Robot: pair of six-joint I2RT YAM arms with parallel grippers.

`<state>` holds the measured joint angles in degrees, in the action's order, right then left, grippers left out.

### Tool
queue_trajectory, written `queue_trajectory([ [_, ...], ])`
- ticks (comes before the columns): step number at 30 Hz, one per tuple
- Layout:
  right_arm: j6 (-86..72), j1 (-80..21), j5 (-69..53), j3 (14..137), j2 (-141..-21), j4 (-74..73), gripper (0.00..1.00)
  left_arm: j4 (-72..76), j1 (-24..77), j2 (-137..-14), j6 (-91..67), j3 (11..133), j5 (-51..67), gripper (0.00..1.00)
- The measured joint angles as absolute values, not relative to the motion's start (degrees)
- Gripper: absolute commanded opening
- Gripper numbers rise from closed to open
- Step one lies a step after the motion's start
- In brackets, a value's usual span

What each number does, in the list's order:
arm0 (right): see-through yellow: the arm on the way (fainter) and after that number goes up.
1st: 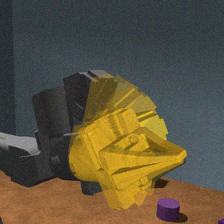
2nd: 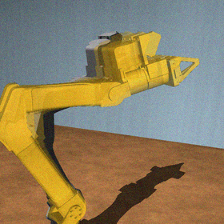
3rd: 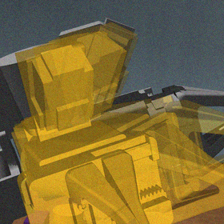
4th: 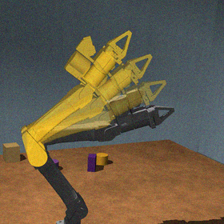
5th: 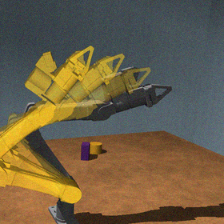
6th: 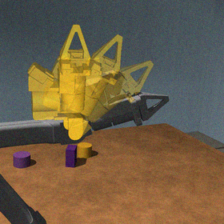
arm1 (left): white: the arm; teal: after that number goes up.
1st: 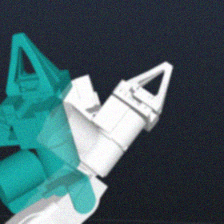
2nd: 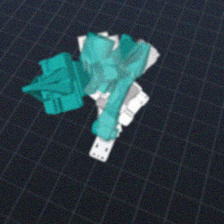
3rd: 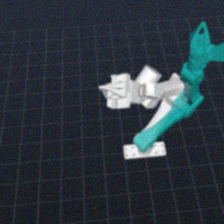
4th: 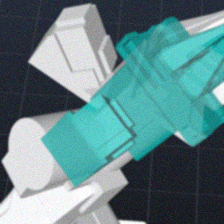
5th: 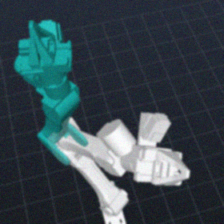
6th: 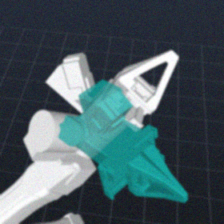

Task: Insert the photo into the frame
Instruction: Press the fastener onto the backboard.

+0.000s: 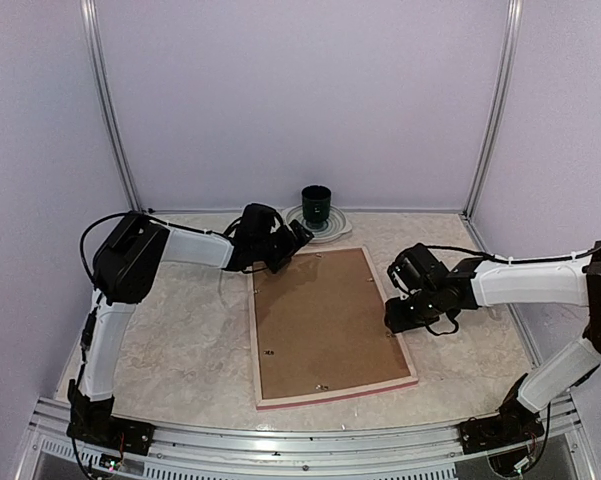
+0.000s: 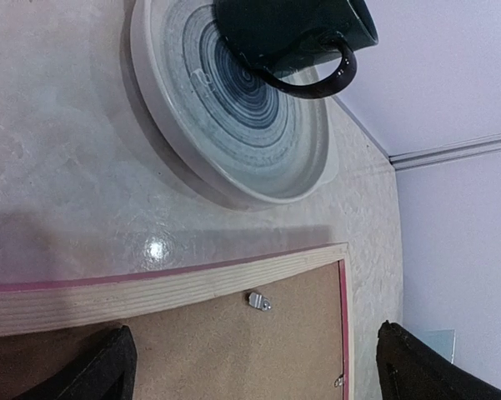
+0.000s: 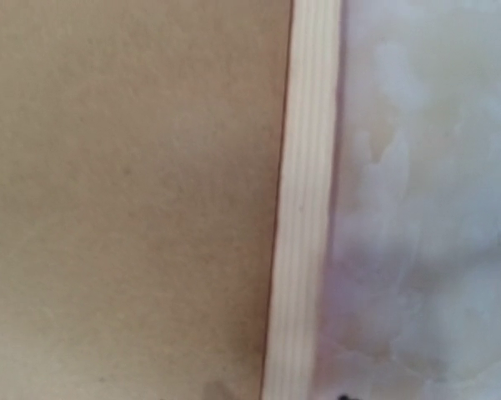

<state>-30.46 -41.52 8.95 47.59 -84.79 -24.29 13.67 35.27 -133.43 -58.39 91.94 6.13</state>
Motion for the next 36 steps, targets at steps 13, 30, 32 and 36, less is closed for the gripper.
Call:
queue_trajectory([
  [13,-30.1,-41.5,8.6,47.9,-84.6,-24.2,0.74,10.6,35.3,-122.5,-56.2,84.6,6.0,0.99],
  [30,-29.2,-37.0,1.5,43.8,-81.5,-19.3,0.9,3.8,42.5,-92.2,-47.5,53.9,-2.2,0.99],
  [32,-29.1,-36.2,0.1,42.6,-81.3,-18.4,0.91,2.3,43.8,-90.0,-47.5,51.3,-3.6,0.99],
  [36,-28.9,-35.5,-2.3,41.5,-81.3,-17.2,0.92,-0.2,46.3,-85.7,-48.0,46.9,-5.8,0.99],
])
